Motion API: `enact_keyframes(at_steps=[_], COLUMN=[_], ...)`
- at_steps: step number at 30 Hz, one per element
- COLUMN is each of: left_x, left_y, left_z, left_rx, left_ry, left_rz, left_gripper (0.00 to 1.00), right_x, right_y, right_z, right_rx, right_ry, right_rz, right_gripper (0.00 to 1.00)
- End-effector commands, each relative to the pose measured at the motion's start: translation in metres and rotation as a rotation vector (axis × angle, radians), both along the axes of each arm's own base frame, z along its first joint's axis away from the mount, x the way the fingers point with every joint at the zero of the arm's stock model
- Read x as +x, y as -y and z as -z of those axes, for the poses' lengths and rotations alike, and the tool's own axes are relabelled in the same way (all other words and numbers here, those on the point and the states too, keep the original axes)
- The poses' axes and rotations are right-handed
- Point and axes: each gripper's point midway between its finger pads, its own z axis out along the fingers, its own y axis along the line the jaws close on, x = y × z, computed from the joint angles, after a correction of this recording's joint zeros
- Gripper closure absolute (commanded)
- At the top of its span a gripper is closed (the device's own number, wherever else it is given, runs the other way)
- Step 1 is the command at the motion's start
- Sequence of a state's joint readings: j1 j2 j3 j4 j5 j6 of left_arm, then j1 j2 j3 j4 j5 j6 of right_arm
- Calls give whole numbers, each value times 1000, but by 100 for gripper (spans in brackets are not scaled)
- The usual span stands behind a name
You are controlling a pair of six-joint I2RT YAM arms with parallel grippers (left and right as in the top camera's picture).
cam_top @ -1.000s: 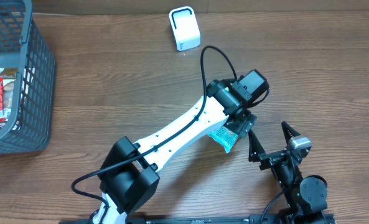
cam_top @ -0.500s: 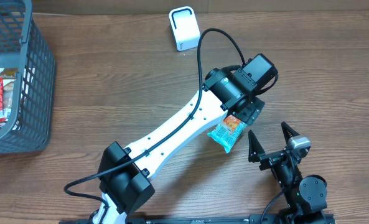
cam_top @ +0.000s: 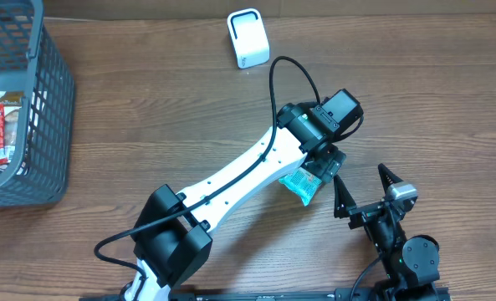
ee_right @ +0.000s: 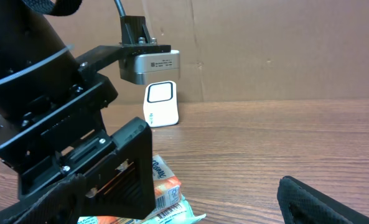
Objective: Scan the item barcode
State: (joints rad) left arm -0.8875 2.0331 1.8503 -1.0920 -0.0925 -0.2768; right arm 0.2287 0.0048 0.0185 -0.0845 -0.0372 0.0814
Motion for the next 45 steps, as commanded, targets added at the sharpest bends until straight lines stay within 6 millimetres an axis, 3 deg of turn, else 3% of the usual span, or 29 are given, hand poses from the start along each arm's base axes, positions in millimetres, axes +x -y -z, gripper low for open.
enact_keyframes(at_steps=[1,14,23,26,34,39,45], left_x=[-3,-12,-13,-11,-8,-4,-6], left_y=[0,2,2,3,5,9,7], left_z=[8,37,52,52,44,32,32], left_rx=[-1,-16,-18,-21,-33,-51,-42], left_ry=[-21,-63,-59,-49,-39,-25,-33], left_rz=[22,33,33,35,35,34,34], left_gripper=[1,1,13,23,32,32,28], right_x=[1,1,1,1,1,1,1], right_y=[2,2,2,2,2,2,2], right_z=[4,4,4,4,4,4,4], right_rx=[-5,-5,-5,-5,-5,-5,-5], right_ry=[-4,-4,-4,-4,-4,-4,-4], right_rz=[12,12,12,12,12,12,12], right_gripper=[0,0,0,0,0,0,0])
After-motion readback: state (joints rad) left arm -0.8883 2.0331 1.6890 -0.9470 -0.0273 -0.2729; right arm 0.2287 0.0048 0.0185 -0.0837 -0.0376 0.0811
